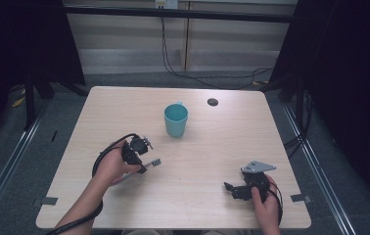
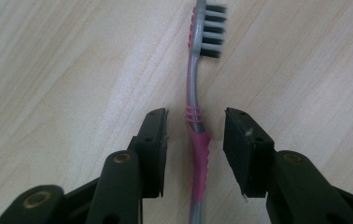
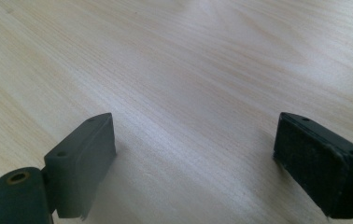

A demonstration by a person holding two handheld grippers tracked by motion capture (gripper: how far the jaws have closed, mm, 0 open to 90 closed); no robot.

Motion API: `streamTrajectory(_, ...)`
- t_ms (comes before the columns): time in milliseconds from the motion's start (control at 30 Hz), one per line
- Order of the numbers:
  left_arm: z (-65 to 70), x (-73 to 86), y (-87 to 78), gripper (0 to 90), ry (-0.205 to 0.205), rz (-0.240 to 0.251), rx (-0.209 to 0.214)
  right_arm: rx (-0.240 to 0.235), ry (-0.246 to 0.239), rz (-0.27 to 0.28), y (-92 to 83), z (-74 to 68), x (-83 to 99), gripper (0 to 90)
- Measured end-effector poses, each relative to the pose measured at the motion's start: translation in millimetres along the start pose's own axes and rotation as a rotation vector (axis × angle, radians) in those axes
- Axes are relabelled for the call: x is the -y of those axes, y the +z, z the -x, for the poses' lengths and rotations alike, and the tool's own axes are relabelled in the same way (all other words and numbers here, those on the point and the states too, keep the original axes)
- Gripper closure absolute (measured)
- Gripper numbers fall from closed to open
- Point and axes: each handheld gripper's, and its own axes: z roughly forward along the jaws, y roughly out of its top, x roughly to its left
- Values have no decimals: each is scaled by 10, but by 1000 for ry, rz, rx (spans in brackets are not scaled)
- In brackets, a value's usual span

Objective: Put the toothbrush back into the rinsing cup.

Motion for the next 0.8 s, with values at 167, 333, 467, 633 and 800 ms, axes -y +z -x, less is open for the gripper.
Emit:
streamTrajectory(167, 3, -27, 9, 627, 2, -16, -1, -2, 3, -1, 0, -2, -1, 122)
streamTrajectory(333, 5, -52, 23, 660, 6, -35, -6, -3, 0, 0, 1, 0, -2, 122)
streamTrajectory(467, 17, -69, 47, 696, 8, -61, -5, -3, 2, -1, 1, -1, -3, 122)
streamTrajectory(633, 21, -100, 50, 739, 19, -84, -7, -6, -2, -1, 2, 3, -5, 122)
streamTrajectory(800, 18, -133, 56, 797, 18, -110, -6, -7, -4, -1, 3, 4, -5, 122)
